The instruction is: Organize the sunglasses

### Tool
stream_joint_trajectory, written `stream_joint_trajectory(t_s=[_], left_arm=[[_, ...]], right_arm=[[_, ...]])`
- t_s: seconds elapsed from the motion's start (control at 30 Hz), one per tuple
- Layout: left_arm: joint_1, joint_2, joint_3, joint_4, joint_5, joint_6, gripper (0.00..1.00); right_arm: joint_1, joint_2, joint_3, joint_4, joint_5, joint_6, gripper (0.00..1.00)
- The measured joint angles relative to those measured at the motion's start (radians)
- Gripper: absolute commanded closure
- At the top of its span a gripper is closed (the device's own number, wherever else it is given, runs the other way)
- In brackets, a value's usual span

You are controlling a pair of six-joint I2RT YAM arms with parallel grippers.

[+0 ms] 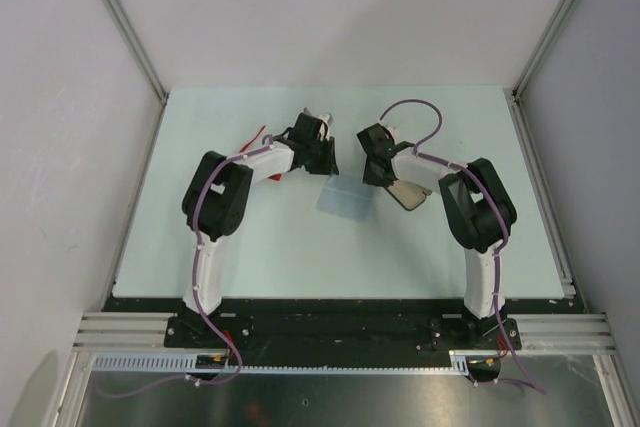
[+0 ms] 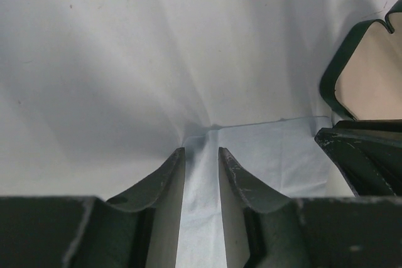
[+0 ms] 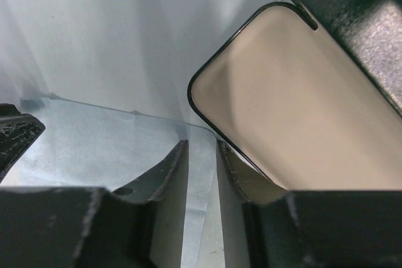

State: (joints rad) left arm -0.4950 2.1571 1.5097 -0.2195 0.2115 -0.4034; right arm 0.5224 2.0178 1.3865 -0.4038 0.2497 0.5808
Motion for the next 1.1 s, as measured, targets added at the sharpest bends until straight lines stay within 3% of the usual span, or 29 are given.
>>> stream_joint_trajectory(t_s=[0.33, 0.53, 0.63, 1.1], left_arm=[[-0.011, 0.007, 0.01, -0.005, -0.005, 0.012, 0.71], [-0.011, 0.007, 0.01, -0.011, -0.025, 0.015, 0.85], [-0.011, 0.007, 0.01, -0.015, -0.027, 0.021, 1.0], [-0.016, -0.01, -0.011, -0.019, -0.038, 0.042, 1.0]], right_arm=[[0.0, 0.005, 0.0, 0.015, 0.003, -0.015, 0.83], [0.001, 0.006, 0.0, 0.016, 0.007, -0.021, 0.98], [0.009, 0.006, 0.0, 0.017, 0.023, -0.032, 1.0], [0.045, 0.005, 0.0, 0.012, 0.061, -0.072, 1.0]])
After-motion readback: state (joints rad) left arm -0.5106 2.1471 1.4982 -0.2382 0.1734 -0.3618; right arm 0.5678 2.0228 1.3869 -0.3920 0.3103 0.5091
